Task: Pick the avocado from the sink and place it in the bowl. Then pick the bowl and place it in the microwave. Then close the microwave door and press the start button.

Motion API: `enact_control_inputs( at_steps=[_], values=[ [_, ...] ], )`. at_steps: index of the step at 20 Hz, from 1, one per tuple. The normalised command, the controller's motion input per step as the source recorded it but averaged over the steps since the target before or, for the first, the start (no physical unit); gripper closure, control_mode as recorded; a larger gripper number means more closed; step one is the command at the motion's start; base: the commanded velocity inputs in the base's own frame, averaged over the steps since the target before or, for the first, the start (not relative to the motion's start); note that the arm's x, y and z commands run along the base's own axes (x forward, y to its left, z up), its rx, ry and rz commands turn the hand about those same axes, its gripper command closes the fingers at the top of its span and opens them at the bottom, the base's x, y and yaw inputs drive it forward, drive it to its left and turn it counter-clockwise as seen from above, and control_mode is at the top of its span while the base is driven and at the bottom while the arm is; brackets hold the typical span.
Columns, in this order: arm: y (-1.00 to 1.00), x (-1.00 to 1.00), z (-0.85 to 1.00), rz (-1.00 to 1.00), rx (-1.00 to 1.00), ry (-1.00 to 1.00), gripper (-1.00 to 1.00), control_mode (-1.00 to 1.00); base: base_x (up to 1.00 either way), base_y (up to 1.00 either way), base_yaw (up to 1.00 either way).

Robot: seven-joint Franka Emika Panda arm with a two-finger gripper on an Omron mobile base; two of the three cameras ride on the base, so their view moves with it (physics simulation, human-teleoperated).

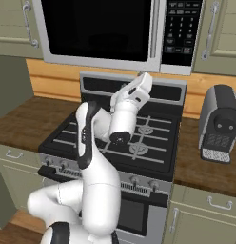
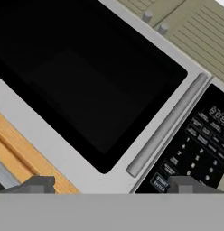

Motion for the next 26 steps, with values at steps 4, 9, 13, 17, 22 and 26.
enact_control_inputs(
  at_steps=[4,9,13,17,22,26],
  values=[
    [0.0,0.0,0.31,0.0,0.08,0.29,-1.0,-1.0,0.0,0.0,0.0],
    [-0.04,0.11,0.11,0.0,0.0,0.1,-1.0,-1.0,0.0,0.0,0.0],
    [-0.11,0.01,-0.06,0.0,0.0,-0.02,-1.0,-1.0,0.0,0.0,0.0],
    [-0.3,0.17,-0.21,0.0,0.06,-0.01,-1.0,-1.0,0.0,0.0,0.0],
    [-0.25,0.33,-0.04,0.0,0.1,0.01,-1.0,-1.0,0.0,0.0,0.0],
    [-0.34,0.26,0.0,0.0,0.12,0.0,-1.0,-1.0,0.0,0.0,0.0]
  ],
)
